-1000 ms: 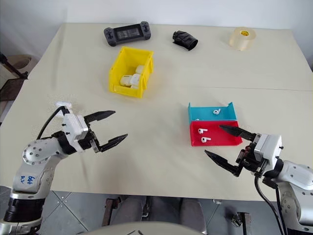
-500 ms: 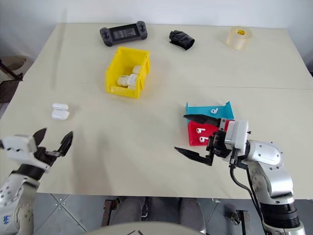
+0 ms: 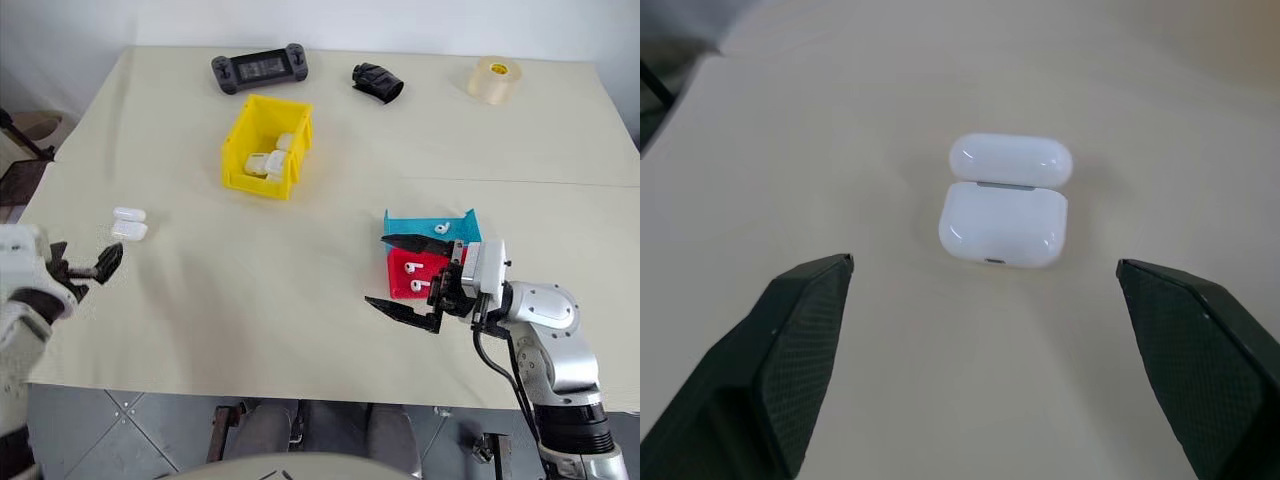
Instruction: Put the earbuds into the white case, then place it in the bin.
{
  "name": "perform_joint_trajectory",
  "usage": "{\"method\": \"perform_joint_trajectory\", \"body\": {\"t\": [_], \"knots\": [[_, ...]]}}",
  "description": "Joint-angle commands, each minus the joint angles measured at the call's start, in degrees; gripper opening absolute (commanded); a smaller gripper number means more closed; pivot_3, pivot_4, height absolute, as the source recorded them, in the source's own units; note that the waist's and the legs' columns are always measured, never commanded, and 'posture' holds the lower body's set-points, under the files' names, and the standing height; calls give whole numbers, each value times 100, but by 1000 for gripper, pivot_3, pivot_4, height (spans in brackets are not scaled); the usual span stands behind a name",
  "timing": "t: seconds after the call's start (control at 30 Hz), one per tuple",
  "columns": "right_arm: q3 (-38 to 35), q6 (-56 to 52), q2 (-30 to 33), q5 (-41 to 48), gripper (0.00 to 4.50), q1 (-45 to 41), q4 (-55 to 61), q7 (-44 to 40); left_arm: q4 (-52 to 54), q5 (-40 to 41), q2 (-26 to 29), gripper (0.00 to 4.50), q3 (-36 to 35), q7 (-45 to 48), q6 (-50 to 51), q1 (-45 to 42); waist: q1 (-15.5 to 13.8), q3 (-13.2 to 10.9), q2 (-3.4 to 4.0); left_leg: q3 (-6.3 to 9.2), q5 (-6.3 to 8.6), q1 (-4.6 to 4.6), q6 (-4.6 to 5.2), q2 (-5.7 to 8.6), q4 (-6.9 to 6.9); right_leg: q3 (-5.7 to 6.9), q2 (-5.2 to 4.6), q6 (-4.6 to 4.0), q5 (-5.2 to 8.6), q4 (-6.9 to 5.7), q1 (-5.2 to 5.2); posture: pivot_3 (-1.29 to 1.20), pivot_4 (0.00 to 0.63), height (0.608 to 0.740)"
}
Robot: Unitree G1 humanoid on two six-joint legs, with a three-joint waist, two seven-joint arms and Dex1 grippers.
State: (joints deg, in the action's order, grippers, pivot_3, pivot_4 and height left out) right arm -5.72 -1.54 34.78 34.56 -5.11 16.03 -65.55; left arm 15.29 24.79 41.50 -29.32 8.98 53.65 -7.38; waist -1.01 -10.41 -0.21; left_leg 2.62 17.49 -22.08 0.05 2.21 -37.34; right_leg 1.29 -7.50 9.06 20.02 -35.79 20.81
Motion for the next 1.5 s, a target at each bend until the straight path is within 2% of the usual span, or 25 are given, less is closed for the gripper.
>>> {"method": "perform_joint_trajectory", "body": {"t": [0.03, 0.17, 0.27, 0.47, 0.67, 0.97, 1.3, 1.4, 1.5], "knots": [[-51, -24, -53, 41, 4500, 126, 441, 198, -639, -67, 577, 4489, 433, 311, 806, -558, 41, 0, 0, -6, 0, -2, 0, 0, 5, -5, 0, 0, 0, -8, 8, 0, 150, 740], [-19, -81, -96, 50, 4500, 311, 738, 416, -1552, -188, 1214, 4489, 1249, 901, 1195, -1289, 103, 0, -1, -9, -1, -13, 0, 2, 15, -7, -1, 0, 0, -21, 35, 0, 150, 740], [19, -136, -126, 50, 4500, 380, 903, 546, -2304, -364, 1455, 4489, 1765, 1327, 989, -1810, 114, -1, -1, -15, -1, -21, -1, 0, 15, -5, 0, 0, 0, -21, 44, 0, 150, 740], [90, -171, -177, 37, 4500, 392, 1005, 694, -3527, -931, 1693, 4489, 2620, 1983, 435, -2758, 101, -1, -3, -25, -5, -24, -3, -1, 7, -5, 4, 0, 0, -23, 48, 0, 150, 740], [178, -170, -257, -4, 4500, 352, 1017, 759, -4542, -1311, 1550, 4489, 3236, 2687, 204, -3601, 101, 1, -8, -26, -7, -33, 0, 2, 5, -4, 4, 0, 0, -37, 59, 0, 150, 740], [184, -129, -304, -55, 4500, 285, 974, 808, -5435, -1858, 1424, 4489, 3702, 3169, 198, -4189, 110, 3, -11, -32, -8, -32, 3, 8, -10, -3, 4, 1, 0, -70, 66, 0, 150, 740], [162, -46, -344, -129, 4500, 353, 954, 857, -5341, -1965, 1335, 4489, 3677, 3251, 858, -4271, 111, 4, -12, -34, -9, -28, 4, 2, -11, -4, 2, 1, 0, -83, 69, 0, 150, 740], [169, 16, -378, -162, 4500, 432, 955, 879, -5259, -1986, 1316, 3892, 3603, 3126, 1056, -4212, 112, 4, -12, -33, -9, -26, 5, 2, -13, -4, 1, 1, 0, -92, 69, 0, 150, 740], [183, 61, -410, -180, 4500, 513, 954, 887, -5228, -1967, 1255, 3000, 3402, 2936, 1169, -4131, 120, 4, -12, -33, -9, -21, 4, 1, -13, -4, 1, 1, 0, -103, 69, 0, 150, 740]]}}
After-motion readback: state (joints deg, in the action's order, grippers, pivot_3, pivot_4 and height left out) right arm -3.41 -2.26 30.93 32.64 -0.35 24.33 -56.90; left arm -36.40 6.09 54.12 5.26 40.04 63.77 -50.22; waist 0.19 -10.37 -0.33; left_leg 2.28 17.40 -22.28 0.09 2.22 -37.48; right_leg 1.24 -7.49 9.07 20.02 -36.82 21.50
